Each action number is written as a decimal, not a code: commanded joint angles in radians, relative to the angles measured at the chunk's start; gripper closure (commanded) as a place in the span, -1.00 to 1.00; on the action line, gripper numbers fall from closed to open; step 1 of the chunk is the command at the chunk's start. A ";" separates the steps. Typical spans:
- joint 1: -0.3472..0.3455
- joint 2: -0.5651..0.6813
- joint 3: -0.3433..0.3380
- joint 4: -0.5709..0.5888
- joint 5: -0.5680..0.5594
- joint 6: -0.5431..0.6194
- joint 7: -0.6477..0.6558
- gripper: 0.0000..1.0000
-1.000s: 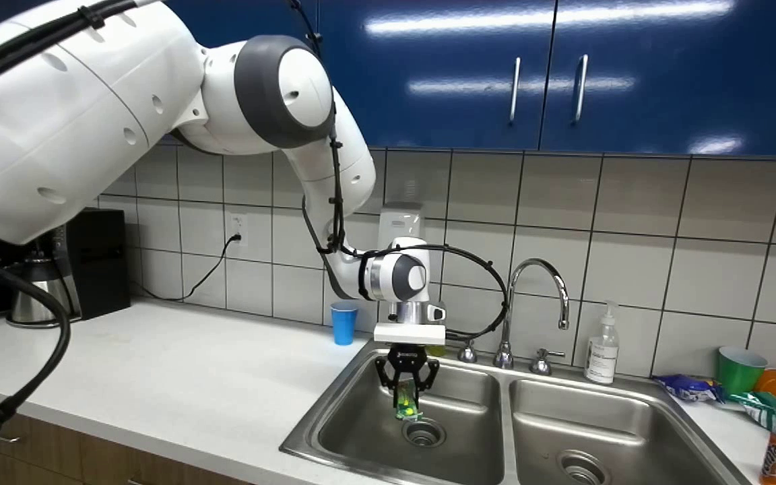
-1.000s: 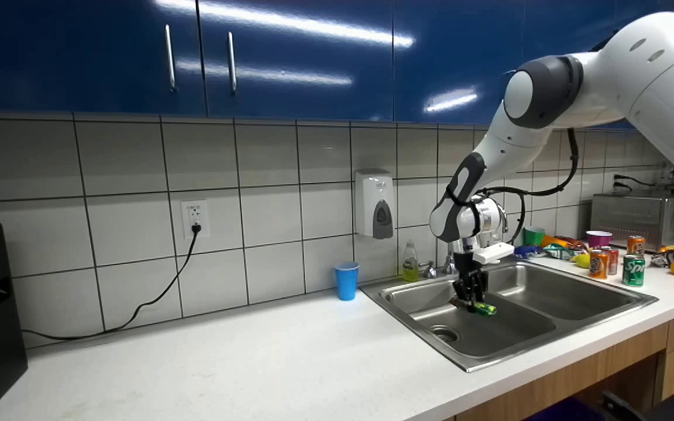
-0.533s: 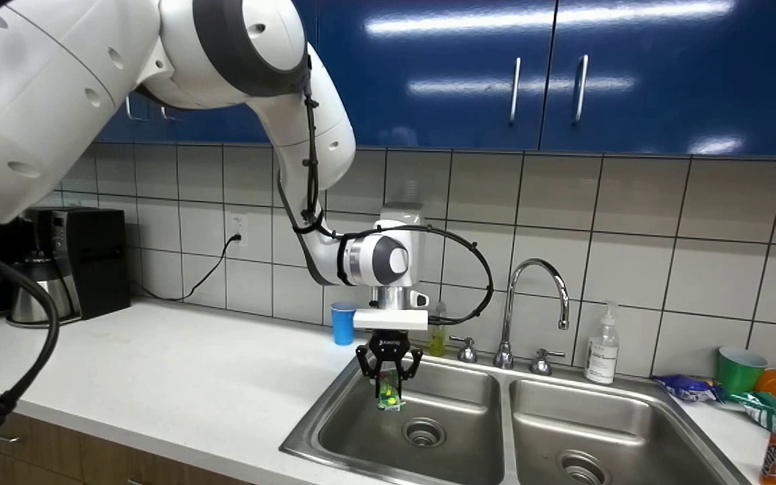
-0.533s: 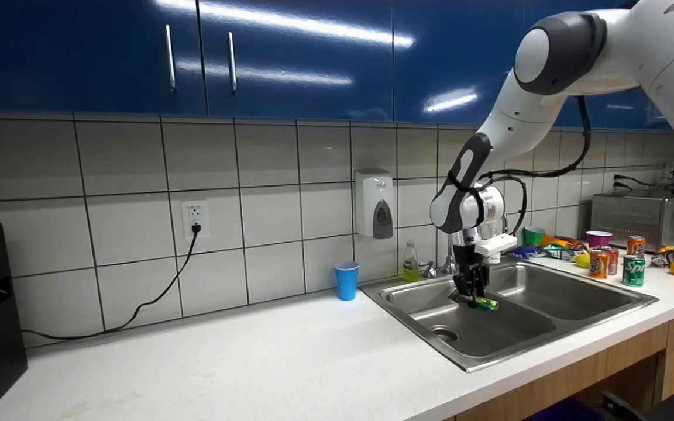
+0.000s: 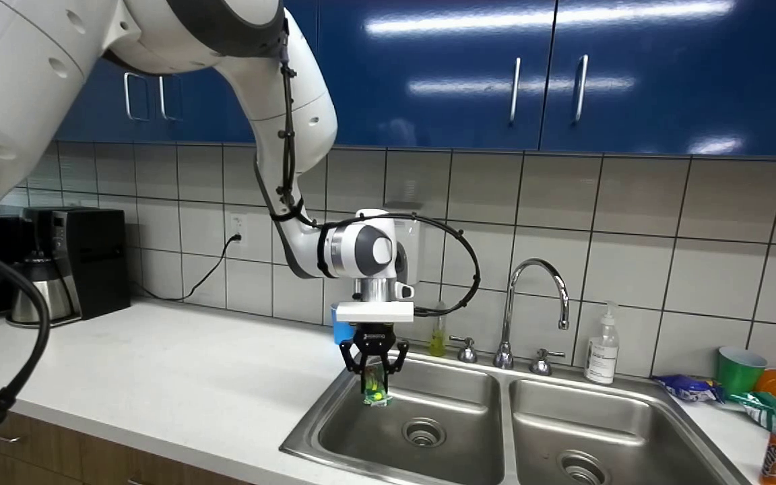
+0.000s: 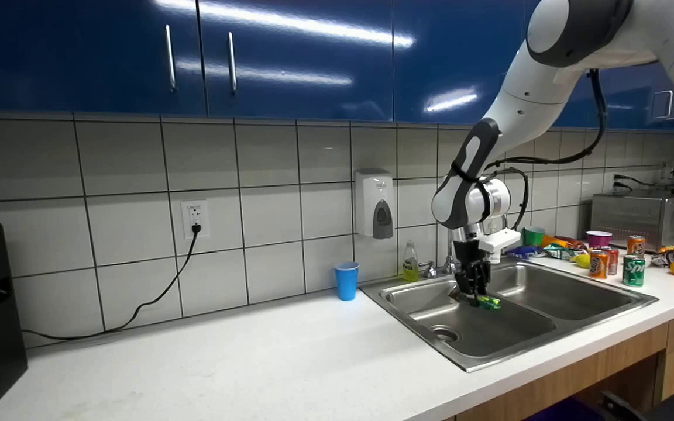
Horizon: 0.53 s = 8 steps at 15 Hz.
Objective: Put the green object on the counter to the left
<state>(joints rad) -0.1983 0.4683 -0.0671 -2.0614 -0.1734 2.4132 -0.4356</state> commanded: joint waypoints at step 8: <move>0.058 -0.114 0.041 -0.165 -0.074 0.100 -0.072 0.64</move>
<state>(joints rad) -0.1514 0.4012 -0.0387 -2.1741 -0.2179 2.4883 -0.4807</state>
